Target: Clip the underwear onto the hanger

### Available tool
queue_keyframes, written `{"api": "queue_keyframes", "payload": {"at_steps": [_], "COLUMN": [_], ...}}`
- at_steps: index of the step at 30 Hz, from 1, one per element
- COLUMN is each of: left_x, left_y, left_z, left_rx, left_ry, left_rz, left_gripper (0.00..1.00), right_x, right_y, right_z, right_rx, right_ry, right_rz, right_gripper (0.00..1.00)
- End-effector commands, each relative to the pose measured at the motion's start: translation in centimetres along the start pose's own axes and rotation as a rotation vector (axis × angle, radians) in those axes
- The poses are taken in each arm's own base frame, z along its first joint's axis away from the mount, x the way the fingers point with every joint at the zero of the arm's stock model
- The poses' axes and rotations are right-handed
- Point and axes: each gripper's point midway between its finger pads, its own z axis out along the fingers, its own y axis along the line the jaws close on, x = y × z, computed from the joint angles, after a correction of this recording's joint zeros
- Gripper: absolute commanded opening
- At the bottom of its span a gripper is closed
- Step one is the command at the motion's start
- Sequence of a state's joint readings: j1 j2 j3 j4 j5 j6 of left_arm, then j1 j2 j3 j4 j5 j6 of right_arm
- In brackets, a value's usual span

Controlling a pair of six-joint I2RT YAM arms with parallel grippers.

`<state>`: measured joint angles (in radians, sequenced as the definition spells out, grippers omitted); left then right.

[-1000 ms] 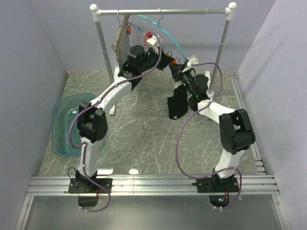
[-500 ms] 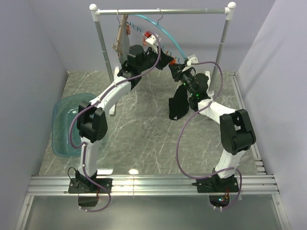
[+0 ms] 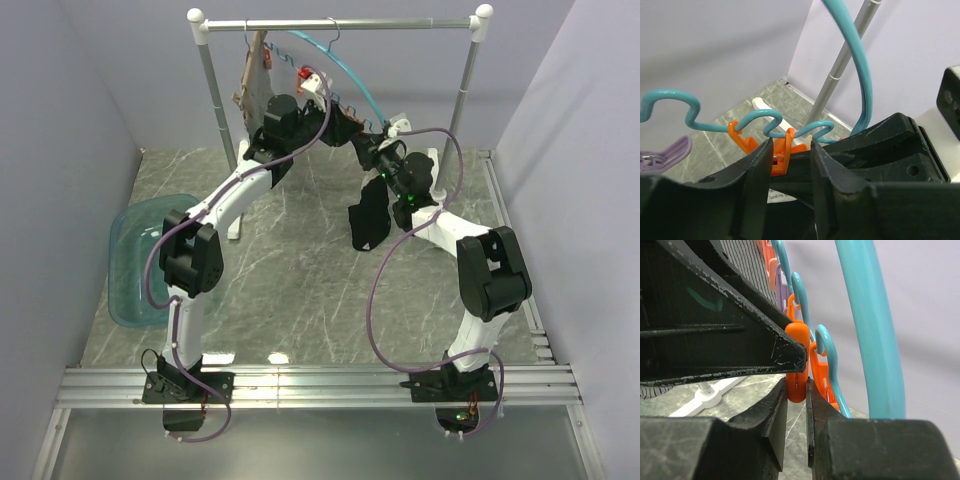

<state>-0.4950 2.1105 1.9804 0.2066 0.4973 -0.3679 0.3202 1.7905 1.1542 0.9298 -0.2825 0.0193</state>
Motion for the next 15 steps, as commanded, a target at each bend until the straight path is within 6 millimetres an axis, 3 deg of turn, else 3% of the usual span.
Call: {"api": "queue_keyframes", "payload": {"at_steps": [1, 13, 14, 15], "left_x": [-1.1, -1.0, -1.0, -1.0], "left_y": [0.2, 1.1, 1.2, 1.4], "left_z": [-0.4, 0.1, 0.1, 0.1], "left_rx": [0.0, -0.027, -0.029, -0.034], "left_ry": [-0.02, -0.019, -0.021, -0.025], "left_rz": [-0.035, -0.069, -0.081, -0.089], "left_gripper": [0.42, 0.29, 0.27, 0.15], "right_x": [-2.4, -2.3, -2.3, -2.2], "right_y": [0.2, 0.2, 0.3, 0.4], "right_z": [0.7, 0.4, 0.3, 0.4], "right_rx": [-0.02, -0.02, -0.025, -0.028], "right_ry": [-0.073, -0.085, -0.085, -0.084], "right_rz": [-0.037, -0.086, -0.084, -0.084], "right_gripper": [0.0, 0.0, 0.0, 0.0]}}
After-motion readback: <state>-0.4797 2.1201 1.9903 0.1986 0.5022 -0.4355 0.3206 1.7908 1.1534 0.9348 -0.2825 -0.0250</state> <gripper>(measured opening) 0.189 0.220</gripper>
